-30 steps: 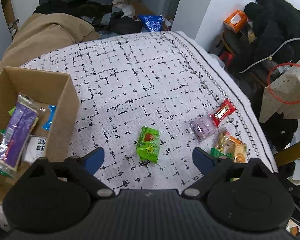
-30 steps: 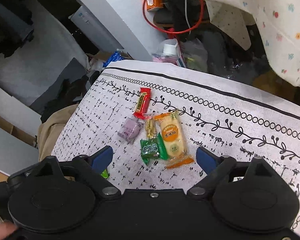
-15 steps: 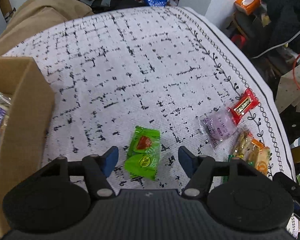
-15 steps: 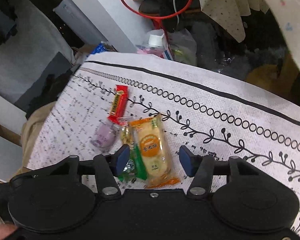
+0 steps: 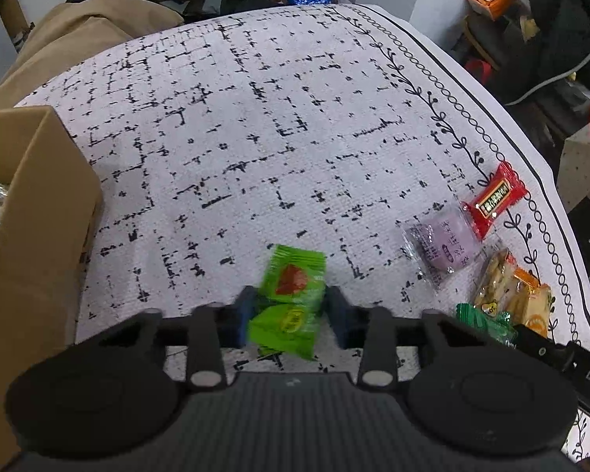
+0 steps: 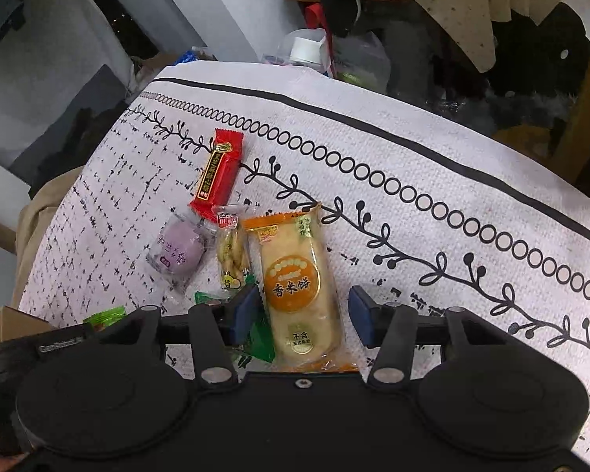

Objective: Organize snacks
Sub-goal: 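Grasp the green packet with the left tool while the right tool grasps the orange-labelled cake packet, then carry the green packet with the left tool while the right tool carries the cake packet to the box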

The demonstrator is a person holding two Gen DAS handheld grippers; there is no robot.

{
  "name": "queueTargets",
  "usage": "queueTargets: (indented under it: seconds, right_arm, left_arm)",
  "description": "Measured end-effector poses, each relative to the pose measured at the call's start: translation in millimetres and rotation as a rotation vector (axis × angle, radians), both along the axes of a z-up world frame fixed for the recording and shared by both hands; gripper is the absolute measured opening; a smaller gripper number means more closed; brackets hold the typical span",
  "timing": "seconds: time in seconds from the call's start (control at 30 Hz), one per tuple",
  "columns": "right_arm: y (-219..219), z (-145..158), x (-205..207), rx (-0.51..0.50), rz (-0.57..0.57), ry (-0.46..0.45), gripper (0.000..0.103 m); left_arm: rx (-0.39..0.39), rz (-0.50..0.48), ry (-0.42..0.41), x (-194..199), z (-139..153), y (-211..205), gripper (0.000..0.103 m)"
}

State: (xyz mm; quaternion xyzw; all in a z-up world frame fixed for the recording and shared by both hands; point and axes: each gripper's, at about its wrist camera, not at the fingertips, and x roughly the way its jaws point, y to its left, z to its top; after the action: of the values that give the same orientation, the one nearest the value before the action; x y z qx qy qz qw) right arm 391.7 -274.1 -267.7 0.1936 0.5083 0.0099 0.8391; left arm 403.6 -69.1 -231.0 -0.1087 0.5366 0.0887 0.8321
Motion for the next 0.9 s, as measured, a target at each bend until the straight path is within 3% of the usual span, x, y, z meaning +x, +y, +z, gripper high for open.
queueTargets:
  seconds: [0.07, 0.47, 0.9]
  right_arm:
    - [0.5, 0.9, -0.4, -0.013, 0.003, -0.001, 0.037]
    - [-6.7, 34.4, -20.0, 0.073, 0.011, -0.095, 0.036]
    - [14.3, 73.5, -38.4, 0.148, 0.110, -0.196, 0.036]
  left_arm:
    - [-0.013, 0.005, -0.003, -1.1, 2.1, 2.3, 0.034]
    - [-0.005, 0.012, -0.070, -25.0, 39.4, 3.9, 0.033]
    - [0.030, 0.060, -0.161, -60.2, 90.6, 23.6, 0.033]
